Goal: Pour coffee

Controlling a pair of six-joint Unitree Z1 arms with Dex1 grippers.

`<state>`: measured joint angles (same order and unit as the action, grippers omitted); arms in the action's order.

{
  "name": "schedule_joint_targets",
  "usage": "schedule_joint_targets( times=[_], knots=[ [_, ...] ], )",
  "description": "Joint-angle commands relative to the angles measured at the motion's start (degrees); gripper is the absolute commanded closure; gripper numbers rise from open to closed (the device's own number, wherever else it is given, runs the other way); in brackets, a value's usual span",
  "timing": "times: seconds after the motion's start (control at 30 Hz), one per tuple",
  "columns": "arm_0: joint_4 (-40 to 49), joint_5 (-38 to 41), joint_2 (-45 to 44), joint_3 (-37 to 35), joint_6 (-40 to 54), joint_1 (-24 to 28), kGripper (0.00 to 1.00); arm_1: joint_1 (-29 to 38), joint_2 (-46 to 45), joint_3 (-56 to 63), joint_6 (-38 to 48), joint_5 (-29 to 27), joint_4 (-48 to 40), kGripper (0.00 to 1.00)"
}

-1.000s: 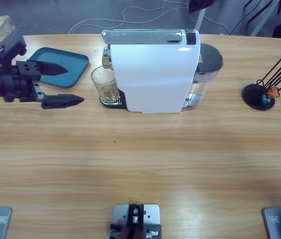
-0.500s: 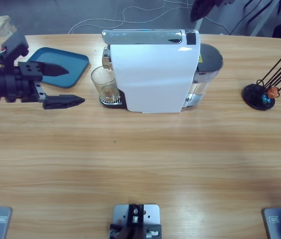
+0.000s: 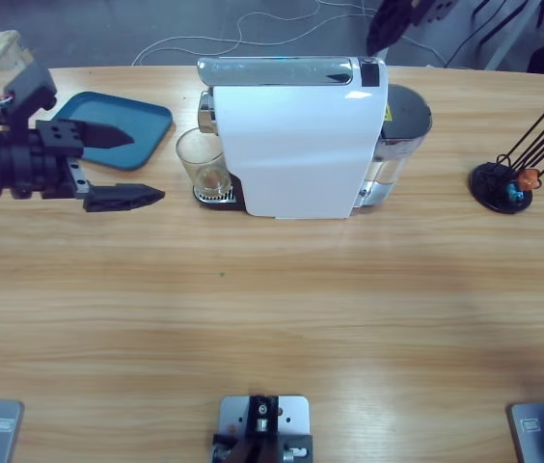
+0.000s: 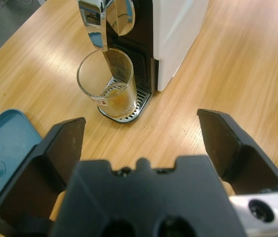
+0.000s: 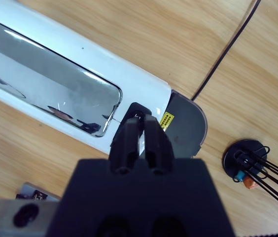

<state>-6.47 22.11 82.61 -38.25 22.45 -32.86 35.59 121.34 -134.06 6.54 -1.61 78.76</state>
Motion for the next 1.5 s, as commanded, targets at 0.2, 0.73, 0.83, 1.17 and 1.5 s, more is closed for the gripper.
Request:
schedule_joint_targets(
  times=[0.2, 0.73, 0.83, 1.17, 1.5],
  knots=[
    [-0.82, 0.02, 2.7, 1.9, -0.74, -0.8, 0.018, -0.52, 3.76, 5.86, -0.83, 0.64, -1.51, 1.0],
    [-1.79, 0.08, 2.93, 1.33, -0.83, -1.89, 0.018, 4.77, -10.95, 9.69, 9.31, -3.3, -0.19, 0.0],
    [-1.79, 0.06, 2.75, 1.42, -0.85, -2.15, 0.018, 4.75, -10.37, 9.61, 9.52, -3.05, -0.8, 0.0],
    [-1.79, -0.58, 2.03, 1.42, -1.22, -2.17, 0.018, 4.75, -9.31, 7.94, 10.03, -3.17, -1.07, 0.0],
    [-1.69, -0.75, -0.18, 2.58, -1.27, -2.2, 0.018, 4.75, -9.58, 8.38, 10.61, -3.51, -1.75, 0.0]
  ],
)
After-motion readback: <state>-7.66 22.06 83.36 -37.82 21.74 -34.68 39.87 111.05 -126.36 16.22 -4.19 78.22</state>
